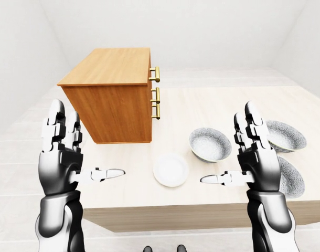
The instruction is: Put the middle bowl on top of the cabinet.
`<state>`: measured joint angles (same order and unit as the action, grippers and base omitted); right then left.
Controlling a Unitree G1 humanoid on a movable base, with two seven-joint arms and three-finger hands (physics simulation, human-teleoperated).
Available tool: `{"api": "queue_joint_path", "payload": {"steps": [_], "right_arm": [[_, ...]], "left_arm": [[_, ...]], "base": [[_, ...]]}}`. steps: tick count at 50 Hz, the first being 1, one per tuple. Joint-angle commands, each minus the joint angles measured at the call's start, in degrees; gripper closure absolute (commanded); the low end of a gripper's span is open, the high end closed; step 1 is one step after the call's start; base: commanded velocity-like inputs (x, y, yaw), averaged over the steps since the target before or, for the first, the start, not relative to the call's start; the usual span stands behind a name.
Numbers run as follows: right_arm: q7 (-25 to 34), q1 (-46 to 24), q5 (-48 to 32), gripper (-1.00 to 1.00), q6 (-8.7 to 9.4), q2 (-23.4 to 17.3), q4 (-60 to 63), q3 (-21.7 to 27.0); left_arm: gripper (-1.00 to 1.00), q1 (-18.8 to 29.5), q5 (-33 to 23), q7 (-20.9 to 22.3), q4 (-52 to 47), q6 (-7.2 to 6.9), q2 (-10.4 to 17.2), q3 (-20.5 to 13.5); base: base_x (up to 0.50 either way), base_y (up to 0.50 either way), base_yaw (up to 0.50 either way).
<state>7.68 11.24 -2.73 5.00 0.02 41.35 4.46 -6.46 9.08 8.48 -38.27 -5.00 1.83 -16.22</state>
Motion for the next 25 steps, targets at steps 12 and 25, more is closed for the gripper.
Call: {"api": "queue_joint_path", "payload": {"steps": [12,25], "right_arm": [[0.1,0.5,-0.1,-1.00,0.00,0.1,-0.4,0.3],[0.1,0.7,-0.9,-1.00,0.00,0.1,-0.1,-0.5]], "left_arm": [[-1.00,-1.5,0.4,1.1,-2.1,0.00,-0.5,-0.3],[-1.00,-1.5,1.0,1.6,-2.7,0.00,-0.5,-1.2]], "base": [[0.30,0.00,0.00],[0.02,0.00,0.00]]}}
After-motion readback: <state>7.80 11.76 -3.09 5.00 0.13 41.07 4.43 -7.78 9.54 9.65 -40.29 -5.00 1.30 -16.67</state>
